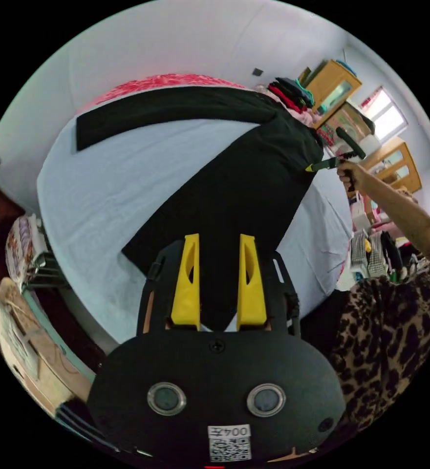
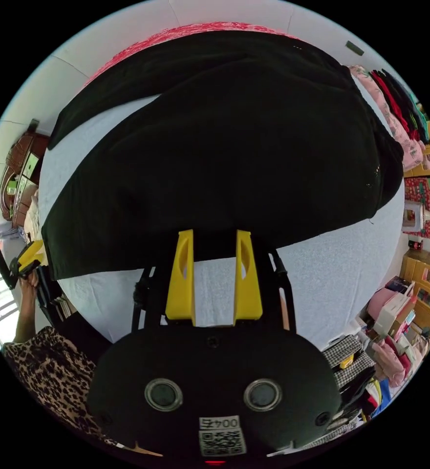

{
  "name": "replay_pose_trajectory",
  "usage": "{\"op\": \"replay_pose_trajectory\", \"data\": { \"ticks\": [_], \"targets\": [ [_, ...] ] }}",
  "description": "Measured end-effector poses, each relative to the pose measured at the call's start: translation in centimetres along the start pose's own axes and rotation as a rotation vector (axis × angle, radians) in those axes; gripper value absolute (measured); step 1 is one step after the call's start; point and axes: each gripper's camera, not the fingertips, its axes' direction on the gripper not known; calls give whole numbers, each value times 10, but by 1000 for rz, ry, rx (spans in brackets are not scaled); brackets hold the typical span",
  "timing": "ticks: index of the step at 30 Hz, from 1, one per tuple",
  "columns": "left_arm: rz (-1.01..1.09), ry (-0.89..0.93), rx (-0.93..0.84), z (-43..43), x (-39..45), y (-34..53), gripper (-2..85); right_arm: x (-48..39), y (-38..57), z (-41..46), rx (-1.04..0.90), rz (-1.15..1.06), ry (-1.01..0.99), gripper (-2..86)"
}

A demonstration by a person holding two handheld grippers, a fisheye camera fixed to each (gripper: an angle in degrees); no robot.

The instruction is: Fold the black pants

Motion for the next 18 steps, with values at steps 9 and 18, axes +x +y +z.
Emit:
{"op": "replay_pose_trajectory", "data": {
  "ticks": [9,18],
  "targets": [
    [150,-159,-117,26,33,-30,101,-9,33,-18,148,16,-220,81],
    [122,-140,-154,6,36,-51,94,-46,31,-19,93,-95,-133,82]
  ]
}}
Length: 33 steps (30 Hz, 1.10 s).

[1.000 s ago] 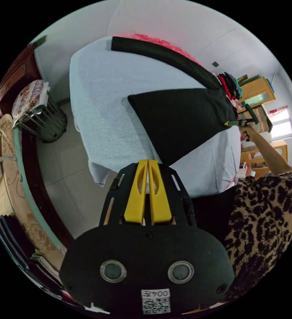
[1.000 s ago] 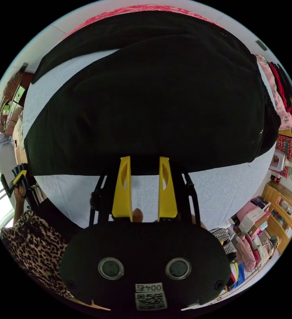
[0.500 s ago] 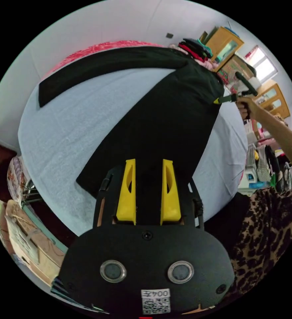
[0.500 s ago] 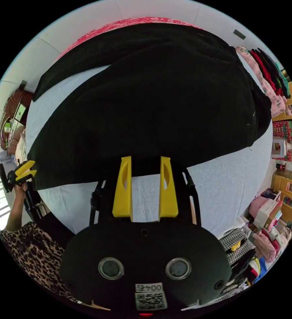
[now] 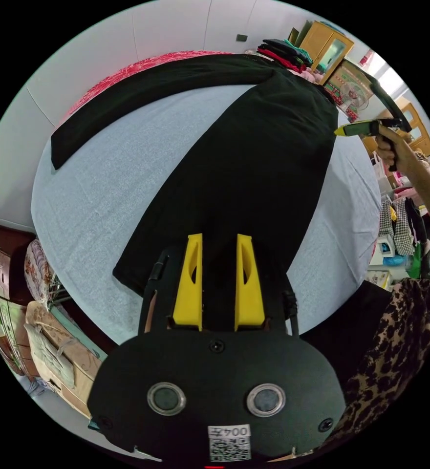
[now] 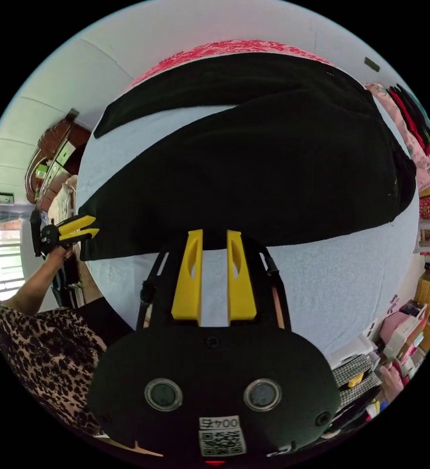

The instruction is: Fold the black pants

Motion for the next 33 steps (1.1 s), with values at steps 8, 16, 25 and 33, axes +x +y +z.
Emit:
{"op": "replay_pose_trajectory", "data": {
  "ticks": [8,16,25,33],
  "targets": [
    [-38,-7,-10,-22,1,-11,86,-4,-45,38,-234,-136,168,80],
    [-86,-21,-45,-45,-3,-24,76,-8,-68,42,-288,-185,216,76],
    [-94,-14,-63,-71,-9,-30,77,1,-88,33,-299,-119,170,74],
    [11,195,-24,-111,-33,-26,87,18,-97,17,-253,-5,68,66]
  ]
}}
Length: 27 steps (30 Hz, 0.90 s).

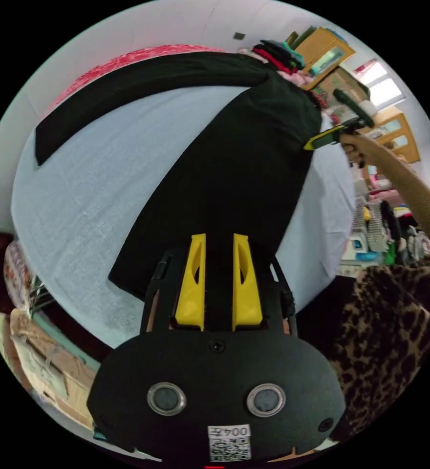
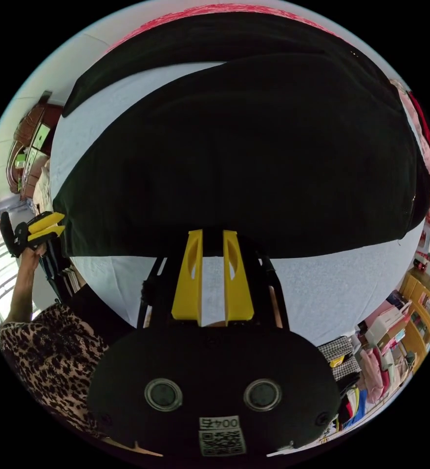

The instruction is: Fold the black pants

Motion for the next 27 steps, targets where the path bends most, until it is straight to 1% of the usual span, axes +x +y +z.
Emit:
{"op": "replay_pose_trajectory", "data": {
  "ticks": [2,4,6,10,12,15,19,21,25,27],
  "targets": [
    [24,69,64,-27,-14,-4,93,3,-6,-6,-22,23,-14,64],
    [58,35,135,-58,-35,-15,103,2,-11,-10,-42,35,-8,64],
    [89,-5,211,-94,-76,-44,112,0,-16,-14,-58,47,9,65],
    [125,-105,245,-132,-141,-113,111,-5,-21,-24,-70,78,59,66],
    [172,-160,237,-145,-171,-163,111,-5,-22,-29,-70,96,59,66],
    [238,-243,204,-147,-193,-224,116,0,-24,-39,-74,128,42,66],
    [307,-309,150,-135,-207,-281,124,3,-30,-53,-109,143,45,67],
    [341,-344,94,-121,-213,-309,131,4,-32,-59,-128,145,48,67],
    [337,-285,26,-105,-229,-336,139,10,-34,-74,-157,147,43,67],
    [364,-273,-49,-91,-234,-346,143,13,-32,-81,-160,153,38,67]
  ]
}}
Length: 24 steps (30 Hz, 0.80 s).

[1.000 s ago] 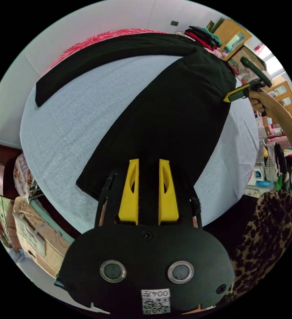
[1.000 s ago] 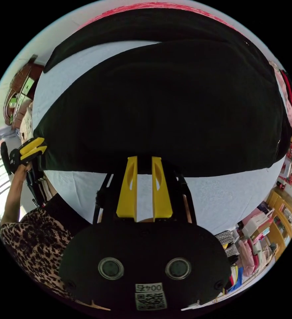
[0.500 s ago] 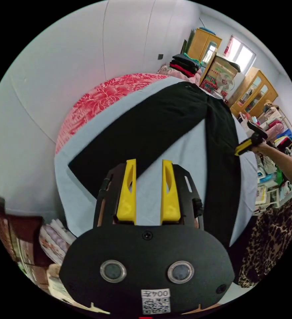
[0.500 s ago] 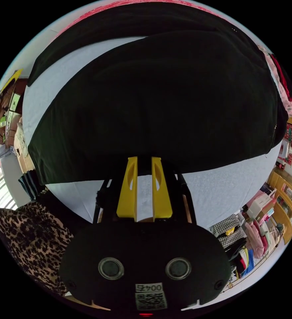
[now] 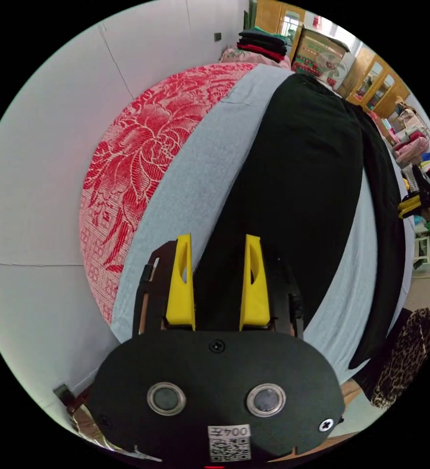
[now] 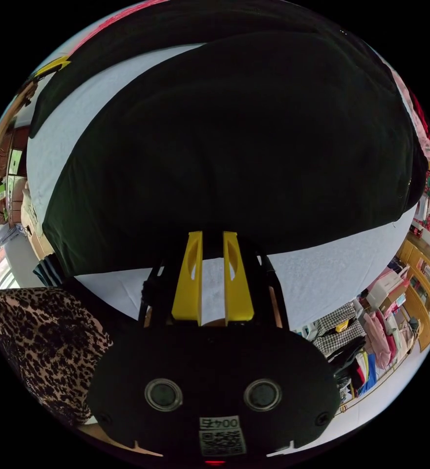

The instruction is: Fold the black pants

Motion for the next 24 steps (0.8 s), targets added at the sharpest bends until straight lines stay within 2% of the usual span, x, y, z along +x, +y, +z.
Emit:
{"op": "replay_pose_trajectory", "data": {
  "ticks": [7,13,19,24],
  "targets": [
    [3,39,-29,12,-3,-5,127,13,14,-27,9,16,2,65],
    [-63,90,-39,5,5,0,43,28,32,-51,25,20,-6,62],
    [-47,3,53,-49,49,17,27,43,56,-76,57,-5,2,56],
    [3,-41,189,-118,138,54,22,63,83,-96,125,-37,-28,53]
  ]
}}
